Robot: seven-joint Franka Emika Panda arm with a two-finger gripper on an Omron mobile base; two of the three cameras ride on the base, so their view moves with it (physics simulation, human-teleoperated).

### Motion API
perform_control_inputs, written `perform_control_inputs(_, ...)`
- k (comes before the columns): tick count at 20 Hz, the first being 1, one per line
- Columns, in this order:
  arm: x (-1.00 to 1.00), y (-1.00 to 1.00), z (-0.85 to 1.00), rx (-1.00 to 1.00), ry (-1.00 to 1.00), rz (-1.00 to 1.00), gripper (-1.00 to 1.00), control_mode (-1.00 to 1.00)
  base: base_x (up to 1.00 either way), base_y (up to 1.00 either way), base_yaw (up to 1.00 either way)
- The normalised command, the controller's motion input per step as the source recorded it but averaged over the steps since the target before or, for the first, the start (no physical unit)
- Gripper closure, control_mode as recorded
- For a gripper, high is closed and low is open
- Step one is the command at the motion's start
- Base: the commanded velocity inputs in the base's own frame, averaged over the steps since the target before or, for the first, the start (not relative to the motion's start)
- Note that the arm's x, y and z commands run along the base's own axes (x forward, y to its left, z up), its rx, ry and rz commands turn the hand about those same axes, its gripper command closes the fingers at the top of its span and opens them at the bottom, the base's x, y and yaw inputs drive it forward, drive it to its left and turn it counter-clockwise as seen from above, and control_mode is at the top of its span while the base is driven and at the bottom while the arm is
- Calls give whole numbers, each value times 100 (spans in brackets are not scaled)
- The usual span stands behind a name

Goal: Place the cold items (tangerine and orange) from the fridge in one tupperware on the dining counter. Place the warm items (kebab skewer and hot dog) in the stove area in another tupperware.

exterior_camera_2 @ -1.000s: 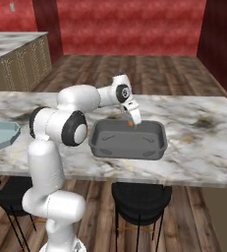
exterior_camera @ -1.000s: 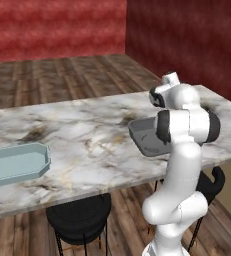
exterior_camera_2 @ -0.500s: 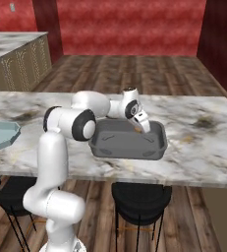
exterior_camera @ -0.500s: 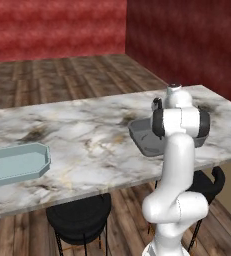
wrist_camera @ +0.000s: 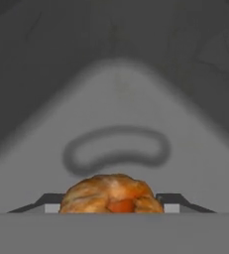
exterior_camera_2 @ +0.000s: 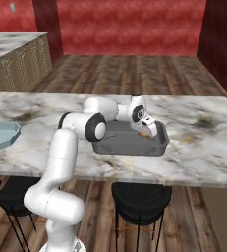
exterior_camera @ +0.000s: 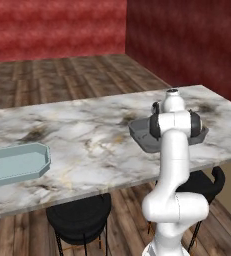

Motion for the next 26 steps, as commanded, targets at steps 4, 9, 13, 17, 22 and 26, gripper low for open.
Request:
perform_control_inputs(4, 18, -17, -22, 5, 9, 6, -100, -100, 0, 0, 0)
perform_control_inputs(9, -75, -12, 19, 17, -15, 5, -100, -100, 0, 0, 0)
perform_control_inputs(13, -79, 17, 16, 11, -39, 2, -100, -100, 0, 0, 0)
perform_control_inputs(17, -55, 55, 0, 6, -47, -2, -100, -100, 0, 0, 0)
perform_control_inputs(22, -89, 86, 18, 2, -52, -1, -100, -100, 0, 0, 0)
perform_control_inputs(26, -100, 95, 100, 1, -41, 3, -100, -100, 0, 0, 0)
